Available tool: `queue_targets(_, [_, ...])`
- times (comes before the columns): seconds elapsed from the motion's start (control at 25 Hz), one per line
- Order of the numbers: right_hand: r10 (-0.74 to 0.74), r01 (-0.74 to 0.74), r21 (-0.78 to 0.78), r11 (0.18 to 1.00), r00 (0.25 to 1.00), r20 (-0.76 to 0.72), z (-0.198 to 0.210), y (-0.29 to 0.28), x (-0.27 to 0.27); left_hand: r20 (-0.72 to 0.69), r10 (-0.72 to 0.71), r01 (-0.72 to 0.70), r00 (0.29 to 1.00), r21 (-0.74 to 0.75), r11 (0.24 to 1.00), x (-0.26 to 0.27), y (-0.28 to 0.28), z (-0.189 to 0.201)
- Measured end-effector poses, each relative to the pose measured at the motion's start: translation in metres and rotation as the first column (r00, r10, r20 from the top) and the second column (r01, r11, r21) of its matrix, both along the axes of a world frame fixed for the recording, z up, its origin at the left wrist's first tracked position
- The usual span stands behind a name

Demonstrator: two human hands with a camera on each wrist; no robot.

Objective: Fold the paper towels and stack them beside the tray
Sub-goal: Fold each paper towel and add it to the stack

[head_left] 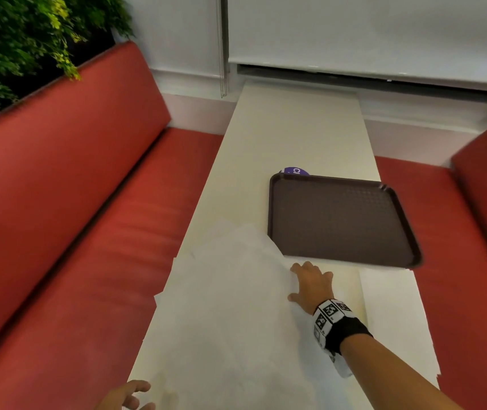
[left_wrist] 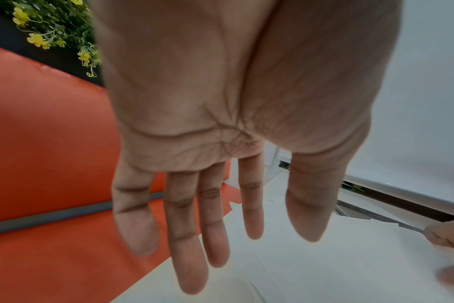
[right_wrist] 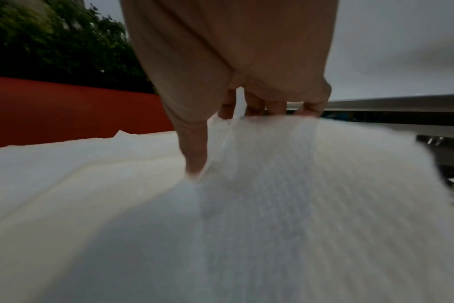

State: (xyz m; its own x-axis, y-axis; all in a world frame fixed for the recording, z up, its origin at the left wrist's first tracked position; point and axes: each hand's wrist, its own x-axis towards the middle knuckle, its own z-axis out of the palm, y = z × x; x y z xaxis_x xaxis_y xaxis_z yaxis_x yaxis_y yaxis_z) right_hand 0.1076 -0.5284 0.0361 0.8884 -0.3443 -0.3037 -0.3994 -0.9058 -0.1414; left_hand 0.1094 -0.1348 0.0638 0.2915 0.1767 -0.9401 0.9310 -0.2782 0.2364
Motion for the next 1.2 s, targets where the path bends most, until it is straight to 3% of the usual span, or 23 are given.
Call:
queue_targets(0.24, [-0.109,0.036,0.235,0.971,0.945,0.307,0.023,-0.010,-0.002,0.119,0.004,0.011,0.993,-0.124,0.992,-0.001,-0.015,0.001])
queue_targets(0.36, [-0.258,0.114,0.396,0.911,0.908,0.331,0.034,-0.023,-0.006,0.286,-0.080,0.121,0.955,-0.127,0.984,-0.003,-0.020,0.005])
queue_targets(0.4, [-0.297,0.146,0.423,0.894,0.900,0.318,0.039,-0.027,-0.009,0.338,-0.189,0.238,0.922,-0.111,0.965,-0.007,-0.023,0.008])
queue_targets(0.52, [-0.340,0.218,0.380,0.899,0.895,0.290,0.059,-0.038,-0.018,0.415,-0.300,0.356,0.859,-0.063,0.932,-0.010,-0.033,0.020])
queue_targets(0.56, [-0.318,0.202,0.358,0.912,0.898,0.303,0.069,-0.041,-0.020,0.487,-0.443,0.501,0.752,0.013,0.865,-0.012,-0.037,0.024])
queue_targets(0.64, [-0.254,0.113,0.360,0.926,0.893,0.372,0.095,-0.045,-0.022,0.527,-0.590,0.584,0.612,0.203,0.786,-0.008,-0.044,0.020])
queue_targets(0.72, [-0.217,0.008,0.403,0.915,0.852,0.476,0.127,-0.045,-0.022,0.579,-0.634,0.634,0.512,0.244,0.734,-0.001,-0.063,0.030])
queue_targets(0.76, [-0.212,-0.037,0.428,0.903,0.827,0.520,0.142,-0.045,-0.023,0.643,-0.590,0.635,0.489,0.201,0.746,0.004,-0.076,0.035])
queue_targets(0.92, [-0.339,-0.216,0.622,0.753,0.682,0.647,0.193,-0.033,-0.034,0.786,-0.366,0.679,0.498,-0.091,0.728,0.025,-0.140,0.065])
queue_targets(0.96, [-0.392,-0.249,0.678,0.691,0.659,0.642,0.201,-0.031,-0.038,0.781,-0.295,0.672,0.551,-0.206,0.711,0.030,-0.157,0.072])
queue_targets(1.08, [-0.528,-0.278,0.805,0.524,0.636,0.563,0.210,-0.029,-0.052,0.697,-0.071,0.609,0.713,-0.567,0.554,0.039,-0.194,0.102])
queue_targets(1.12, [-0.556,-0.274,0.829,0.487,0.635,0.537,0.210,-0.029,-0.057,0.683,-0.026,0.592,0.730,-0.613,0.523,0.042,-0.200,0.112])
queue_targets(1.2, [-0.584,-0.253,0.866,0.431,0.653,0.482,0.204,-0.031,-0.068,0.725,-0.015,0.617,0.689,-0.575,0.538,0.048,-0.209,0.128])
